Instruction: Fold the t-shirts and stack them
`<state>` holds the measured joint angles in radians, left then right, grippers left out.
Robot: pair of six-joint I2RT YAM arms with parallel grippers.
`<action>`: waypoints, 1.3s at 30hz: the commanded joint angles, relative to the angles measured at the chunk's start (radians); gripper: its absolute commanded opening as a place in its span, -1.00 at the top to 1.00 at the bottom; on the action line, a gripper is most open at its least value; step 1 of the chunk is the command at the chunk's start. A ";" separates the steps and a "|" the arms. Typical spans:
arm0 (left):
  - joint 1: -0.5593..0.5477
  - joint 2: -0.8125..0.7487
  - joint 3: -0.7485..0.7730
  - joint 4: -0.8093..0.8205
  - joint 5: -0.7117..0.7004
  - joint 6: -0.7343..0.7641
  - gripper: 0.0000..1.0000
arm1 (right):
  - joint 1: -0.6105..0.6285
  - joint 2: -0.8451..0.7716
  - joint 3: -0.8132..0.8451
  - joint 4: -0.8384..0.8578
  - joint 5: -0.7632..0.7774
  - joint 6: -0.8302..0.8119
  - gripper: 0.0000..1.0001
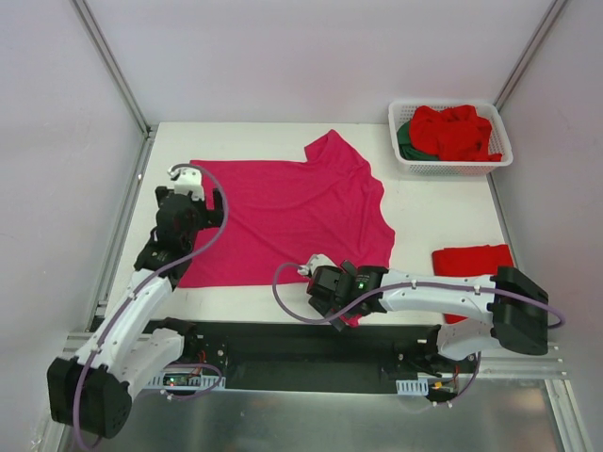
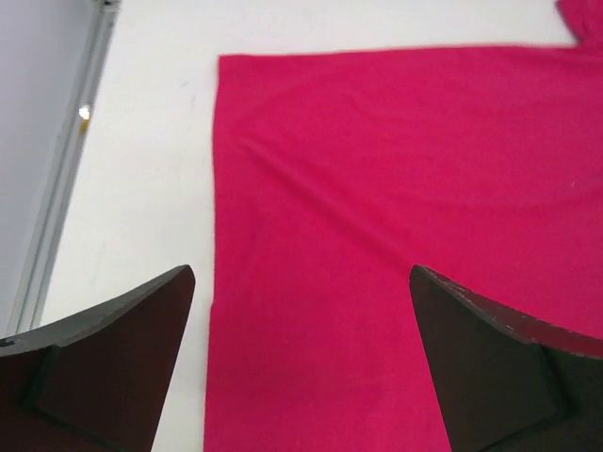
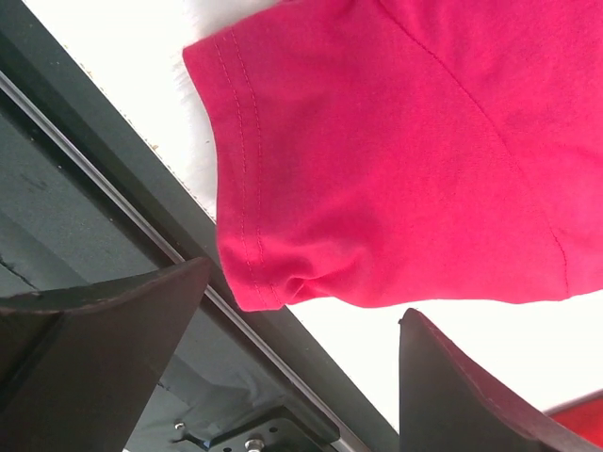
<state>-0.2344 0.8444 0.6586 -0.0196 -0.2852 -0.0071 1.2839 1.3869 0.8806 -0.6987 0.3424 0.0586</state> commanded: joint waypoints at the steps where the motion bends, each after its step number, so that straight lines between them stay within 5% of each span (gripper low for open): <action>1: 0.007 0.108 -0.071 0.243 0.132 0.128 -0.98 | -0.011 -0.031 0.040 0.005 0.000 -0.008 -0.78; 6: 0.015 0.065 -0.328 0.691 0.216 0.115 -0.99 | -0.020 -0.048 0.052 0.005 -0.002 -0.006 -0.79; 10: 0.023 0.148 -0.340 0.715 0.323 0.147 -0.99 | -0.020 -0.058 0.055 0.007 -0.002 -0.008 -0.80; 16: 0.067 0.242 -0.424 0.944 0.283 0.093 -0.99 | -0.023 -0.051 0.069 0.005 -0.008 -0.005 -0.81; 21: 0.145 0.289 -0.403 0.977 0.320 0.108 -0.99 | -0.024 -0.037 0.083 0.002 -0.008 -0.009 -0.81; 27: 0.225 0.294 -0.350 0.816 0.425 0.093 -0.99 | -0.029 -0.016 0.093 0.008 -0.011 -0.013 -0.83; 32: 0.227 0.306 -0.350 0.776 0.371 0.056 -0.99 | -0.031 0.004 0.095 0.019 -0.029 -0.009 -0.84; 39: 0.225 0.422 -0.457 1.009 0.363 0.056 -0.99 | -0.035 0.018 0.100 0.019 -0.028 -0.013 -0.86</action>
<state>-0.0116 1.2057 0.2508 0.8154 0.0696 0.0650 1.2549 1.4010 0.9333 -0.6846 0.3229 0.0574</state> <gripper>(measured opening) 0.993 0.922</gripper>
